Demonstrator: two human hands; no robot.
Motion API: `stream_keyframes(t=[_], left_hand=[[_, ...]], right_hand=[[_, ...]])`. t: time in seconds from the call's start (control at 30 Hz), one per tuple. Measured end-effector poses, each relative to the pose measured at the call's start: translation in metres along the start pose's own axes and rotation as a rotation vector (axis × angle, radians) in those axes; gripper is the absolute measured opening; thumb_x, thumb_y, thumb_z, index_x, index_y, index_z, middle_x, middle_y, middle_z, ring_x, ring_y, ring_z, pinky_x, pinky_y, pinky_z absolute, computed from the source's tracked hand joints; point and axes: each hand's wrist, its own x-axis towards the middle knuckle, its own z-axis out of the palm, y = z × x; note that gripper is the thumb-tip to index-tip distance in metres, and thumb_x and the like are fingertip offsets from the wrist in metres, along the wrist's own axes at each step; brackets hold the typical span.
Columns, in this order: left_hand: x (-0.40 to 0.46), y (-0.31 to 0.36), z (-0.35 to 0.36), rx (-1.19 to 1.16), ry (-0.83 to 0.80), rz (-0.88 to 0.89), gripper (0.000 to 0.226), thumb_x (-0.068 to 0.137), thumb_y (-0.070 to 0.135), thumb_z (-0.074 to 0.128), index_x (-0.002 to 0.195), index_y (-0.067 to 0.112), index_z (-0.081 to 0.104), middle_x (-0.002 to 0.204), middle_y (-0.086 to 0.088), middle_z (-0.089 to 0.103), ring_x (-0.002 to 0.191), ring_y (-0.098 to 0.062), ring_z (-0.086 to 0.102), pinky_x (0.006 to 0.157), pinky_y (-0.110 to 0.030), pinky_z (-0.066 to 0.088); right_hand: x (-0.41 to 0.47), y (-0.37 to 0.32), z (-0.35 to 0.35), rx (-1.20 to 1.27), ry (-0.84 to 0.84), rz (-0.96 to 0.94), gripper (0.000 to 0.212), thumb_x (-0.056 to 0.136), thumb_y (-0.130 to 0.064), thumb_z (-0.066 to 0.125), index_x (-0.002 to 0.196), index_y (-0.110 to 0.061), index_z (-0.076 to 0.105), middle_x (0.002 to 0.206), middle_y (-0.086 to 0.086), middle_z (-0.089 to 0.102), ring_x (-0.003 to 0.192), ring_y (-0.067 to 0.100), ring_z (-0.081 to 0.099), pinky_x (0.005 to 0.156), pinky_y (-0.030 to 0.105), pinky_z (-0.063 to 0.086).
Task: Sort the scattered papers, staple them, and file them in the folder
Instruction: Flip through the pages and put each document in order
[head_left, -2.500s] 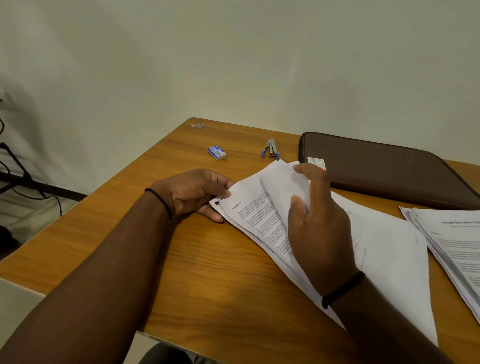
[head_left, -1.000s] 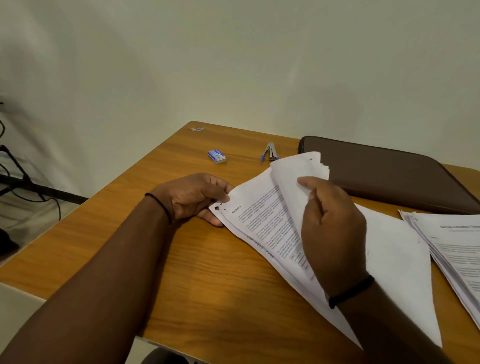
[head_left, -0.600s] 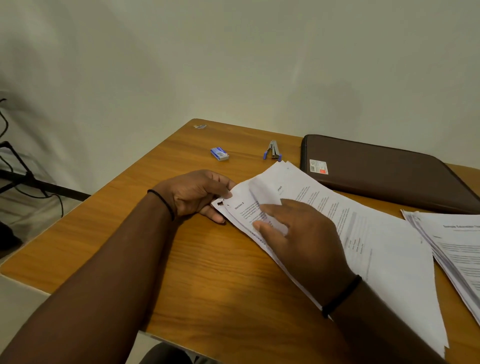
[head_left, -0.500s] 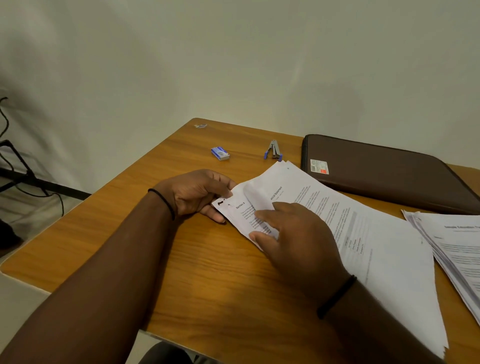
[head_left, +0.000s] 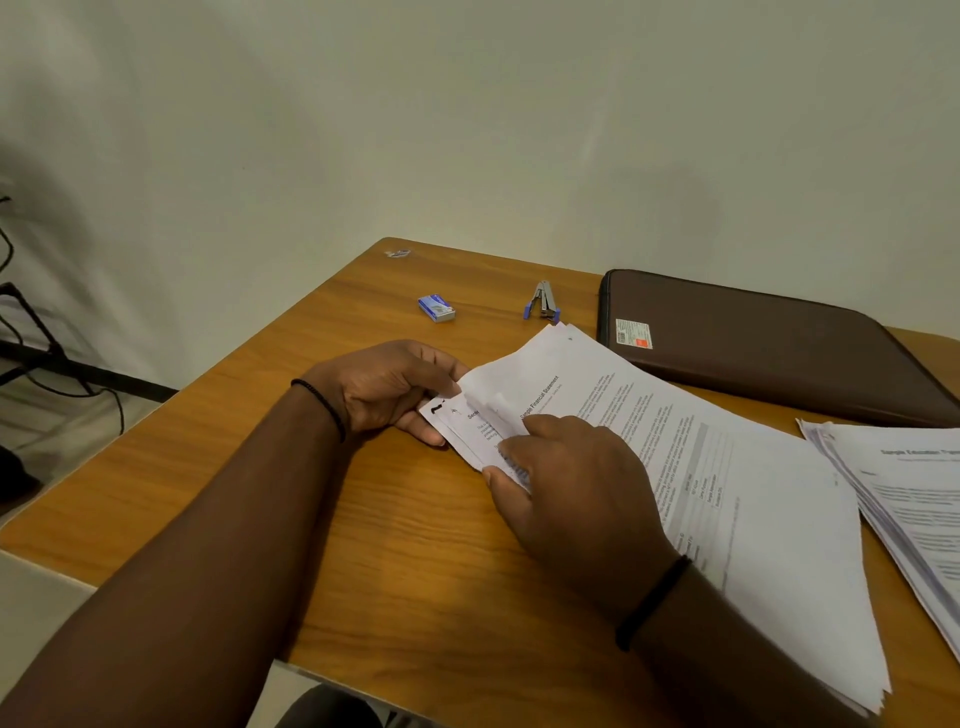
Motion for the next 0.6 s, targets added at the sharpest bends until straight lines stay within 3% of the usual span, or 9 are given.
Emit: stream_keyframes(t=[0.1, 0.23, 0.37, 0.43, 0.53, 0.6], left_hand=[[-0.001, 0.001, 0.000, -0.014, -0.009, -0.007, 0.023, 0.100, 0.003, 0.045, 0.111, 0.005, 0.065, 0.101, -0.018, 0.074, 0.076, -0.024, 0.074, 0.055, -0.029, 0.061], [-0.002, 0.003, 0.001, -0.049, -0.044, -0.011, 0.026, 0.100, 0.003, 0.044, 0.119, 0.003, 0.062, 0.105, -0.023, 0.073, 0.074, -0.026, 0.076, 0.052, -0.027, 0.060], [-0.003, 0.003, 0.003, -0.043, -0.054, -0.001, 0.025, 0.099, 0.005, 0.045, 0.119, 0.003, 0.061, 0.106, -0.024, 0.073, 0.075, -0.026, 0.076, 0.052, -0.026, 0.060], [-0.002, 0.003, 0.003, -0.030, -0.057, 0.004, 0.025, 0.099, 0.005, 0.047, 0.119, 0.003, 0.061, 0.109, -0.024, 0.072, 0.076, -0.027, 0.076, 0.051, -0.026, 0.060], [-0.002, 0.002, 0.002, -0.031, -0.062, 0.005, 0.027, 0.099, 0.005, 0.047, 0.122, 0.002, 0.060, 0.113, -0.026, 0.070, 0.077, -0.028, 0.076, 0.051, -0.026, 0.060], [-0.002, 0.002, 0.001, -0.029, -0.070, 0.005, 0.030, 0.098, 0.006, 0.047, 0.126, 0.001, 0.058, 0.114, -0.027, 0.069, 0.078, -0.028, 0.076, 0.052, -0.027, 0.060]], right_hand=[[0.000, -0.001, 0.001, -0.024, 0.021, -0.004, 0.038, 0.077, -0.059, 0.063, 0.081, -0.024, 0.076, 0.077, -0.003, 0.071, 0.062, 0.016, 0.065, 0.055, 0.028, 0.050], [-0.001, -0.001, 0.004, -0.034, 0.087, -0.058, 0.018, 0.076, -0.033, 0.081, 0.069, -0.020, 0.071, 0.066, 0.000, 0.065, 0.055, 0.017, 0.061, 0.052, 0.029, 0.048], [0.000, 0.001, 0.004, -0.006, 0.095, -0.016, 0.019, 0.071, -0.031, 0.086, 0.066, -0.021, 0.070, 0.063, -0.001, 0.065, 0.051, 0.015, 0.061, 0.051, 0.027, 0.048], [0.001, 0.001, -0.001, 0.024, 0.059, 0.021, 0.017, 0.080, -0.037, 0.079, 0.074, -0.022, 0.072, 0.070, -0.002, 0.068, 0.058, 0.014, 0.063, 0.056, 0.028, 0.052], [0.000, 0.005, -0.009, 0.161, -0.067, 0.123, 0.036, 0.096, -0.055, 0.050, 0.101, -0.026, 0.070, 0.095, -0.007, 0.067, 0.084, 0.013, 0.062, 0.081, 0.029, 0.051], [0.001, 0.008, -0.012, 0.263, -0.083, 0.196, 0.038, 0.091, -0.063, 0.051, 0.090, -0.028, 0.066, 0.086, -0.012, 0.060, 0.078, 0.011, 0.057, 0.074, 0.026, 0.048]])
